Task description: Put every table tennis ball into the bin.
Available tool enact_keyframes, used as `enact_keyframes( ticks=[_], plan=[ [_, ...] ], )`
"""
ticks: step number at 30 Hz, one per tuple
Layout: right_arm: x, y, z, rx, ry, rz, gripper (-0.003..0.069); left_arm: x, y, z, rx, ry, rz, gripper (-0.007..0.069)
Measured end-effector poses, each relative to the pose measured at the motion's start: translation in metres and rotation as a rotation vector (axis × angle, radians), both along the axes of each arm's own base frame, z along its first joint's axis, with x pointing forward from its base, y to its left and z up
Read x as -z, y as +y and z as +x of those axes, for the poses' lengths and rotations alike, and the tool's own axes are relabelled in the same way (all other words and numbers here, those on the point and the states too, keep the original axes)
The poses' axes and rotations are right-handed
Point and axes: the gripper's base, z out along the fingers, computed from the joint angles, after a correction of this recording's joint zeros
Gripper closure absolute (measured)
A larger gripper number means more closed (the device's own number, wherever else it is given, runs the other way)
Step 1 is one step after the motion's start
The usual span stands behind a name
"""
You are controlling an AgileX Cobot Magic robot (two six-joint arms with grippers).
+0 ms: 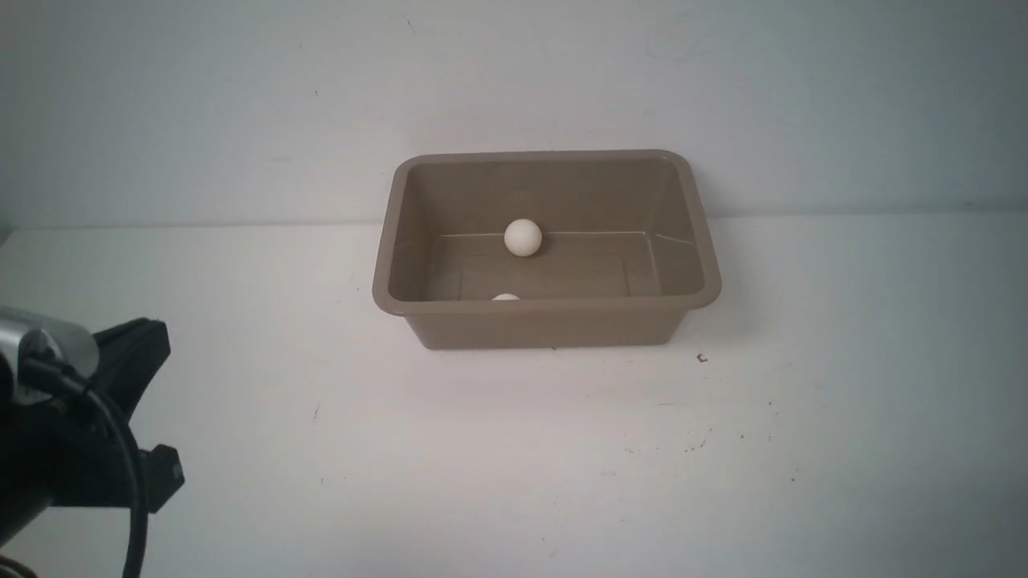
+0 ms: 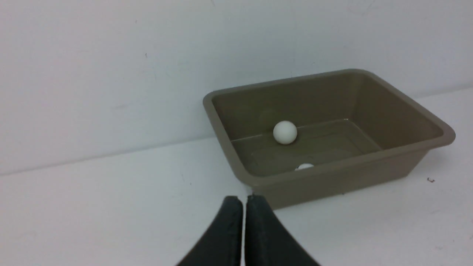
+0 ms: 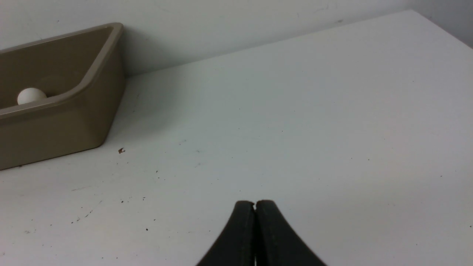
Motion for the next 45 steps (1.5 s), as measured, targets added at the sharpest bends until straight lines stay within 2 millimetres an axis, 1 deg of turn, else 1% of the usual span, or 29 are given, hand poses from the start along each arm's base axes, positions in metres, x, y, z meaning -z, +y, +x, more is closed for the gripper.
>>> enact_keyframes(
  ticks=[4,6,12,13,14,17,21,28,35,40,42,45],
  plan=[
    [0.0,0.0,0.0,0.0,0.0,0.0,0.0673,0.013,0.002,-0.006,-0.003,0.027,0.001,0.0629],
    [0.0,0.0,0.0,0.0,0.0,0.0,0.0673,0.017,0.002,-0.009,-0.003,0.025,0.001,0.0629],
    [0.0,0.0,0.0,0.0,0.0,0.0,0.0673,0.031,0.006,-0.027,-0.024,-0.009,-0.013,0.0629],
    [0.0,0.0,0.0,0.0,0.0,0.0,0.0673,0.034,0.009,-0.033,-0.044,-0.03,-0.041,0.0629],
    [0.0,0.0,0.0,0.0,0.0,0.0,0.0673,0.034,0.009,-0.034,-0.049,-0.033,-0.045,0.0629],
    [0.0,0.0,0.0,0.0,0.0,0.0,0.0673,0.034,0.017,-0.044,-0.121,-0.105,-0.102,0.0629],
    [0.0,0.0,0.0,0.0,0.0,0.0,0.0673,0.033,0.021,-0.05,-0.162,-0.153,-0.135,0.0629],
    [0.0,0.0,0.0,0.0,0.0,0.0,0.0673,0.033,0.019,-0.052,-0.149,-0.146,-0.212,0.0629],
    [0.0,0.0,0.0,0.0,0.0,0.0,0.0675,0.034,0.016,-0.053,-0.124,-0.109,-0.333,0.0629],
    [0.0,0.0,0.0,0.0,0.0,0.0,0.0675,0.033,0.016,-0.053,-0.139,-0.084,-0.46,0.0629],
    [0.0,0.0,0.0,0.0,0.0,0.0,0.0675,0.033,0.017,-0.053,-0.153,-0.087,-0.458,0.0629],
    [0.0,0.0,0.0,0.0,0.0,0.0,0.0675,0.035,0.023,-0.056,-0.202,-0.126,-0.39,0.0629]
  ],
)
